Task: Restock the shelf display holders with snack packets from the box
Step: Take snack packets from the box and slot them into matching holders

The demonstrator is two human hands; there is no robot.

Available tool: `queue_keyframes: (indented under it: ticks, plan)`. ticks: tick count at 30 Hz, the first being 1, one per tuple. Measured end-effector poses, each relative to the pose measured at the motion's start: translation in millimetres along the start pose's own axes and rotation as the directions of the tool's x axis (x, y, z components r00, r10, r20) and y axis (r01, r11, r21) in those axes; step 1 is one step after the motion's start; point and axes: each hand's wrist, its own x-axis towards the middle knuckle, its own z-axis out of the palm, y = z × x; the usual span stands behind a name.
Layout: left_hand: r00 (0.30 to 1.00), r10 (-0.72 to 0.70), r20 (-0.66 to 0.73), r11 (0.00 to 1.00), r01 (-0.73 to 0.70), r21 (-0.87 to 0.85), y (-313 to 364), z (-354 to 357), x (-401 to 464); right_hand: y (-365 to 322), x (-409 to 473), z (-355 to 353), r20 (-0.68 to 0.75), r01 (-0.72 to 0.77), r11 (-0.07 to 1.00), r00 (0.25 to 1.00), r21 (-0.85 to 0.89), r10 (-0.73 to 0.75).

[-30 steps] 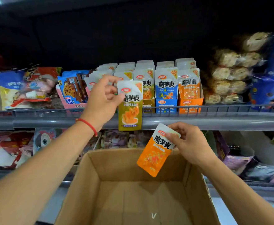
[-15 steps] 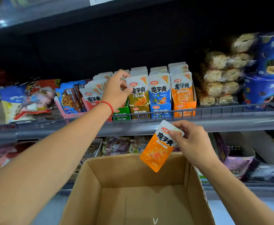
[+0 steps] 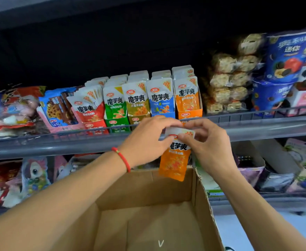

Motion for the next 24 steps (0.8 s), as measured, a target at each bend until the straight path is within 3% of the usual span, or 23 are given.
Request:
queue_keyframes:
  ticks: [4, 7, 10, 13, 17, 24]
  plan:
    - [0.999, -0.032, -0.039, 0.998, 0.029, -0.060, 5.0, -9.2, 31.3, -1.5, 1.8, -11.5, -0.054, 0.015, 0.997, 0.998, 0.071, -0.011]
    - [0.991, -0.033, -0.128, 0.995, 0.021, -0.098, 12.8, -32.6, 60.6, 5.1, 7.3, -19.5, -0.193, 0.022, 0.993, 0.981, 0.113, 0.001]
    - [0.971, -0.008, -0.238, 0.998, -0.007, -0.066, 16.8, -64.9, 97.6, 15.2, 13.2, -29.0, -0.303, -0.022, 0.987, 0.950, 0.160, 0.070]
    - [0.953, -0.002, -0.302, 1.000, 0.001, -0.005, 15.8, -84.9, 131.8, 19.3, 17.9, -34.1, -0.314, -0.074, 0.980, 0.940, 0.183, 0.129]
    - [0.964, -0.061, -0.260, 0.996, 0.074, 0.040, 9.4, -78.9, 164.9, 19.8, 20.3, -34.1, -0.296, -0.097, 0.983, 0.945, 0.155, 0.140]
    - [0.994, -0.113, -0.009, 0.961, 0.112, 0.253, -6.9, -39.8, 191.9, 18.8, 23.8, -29.6, -0.245, -0.082, 0.990, 0.964, 0.112, 0.107]
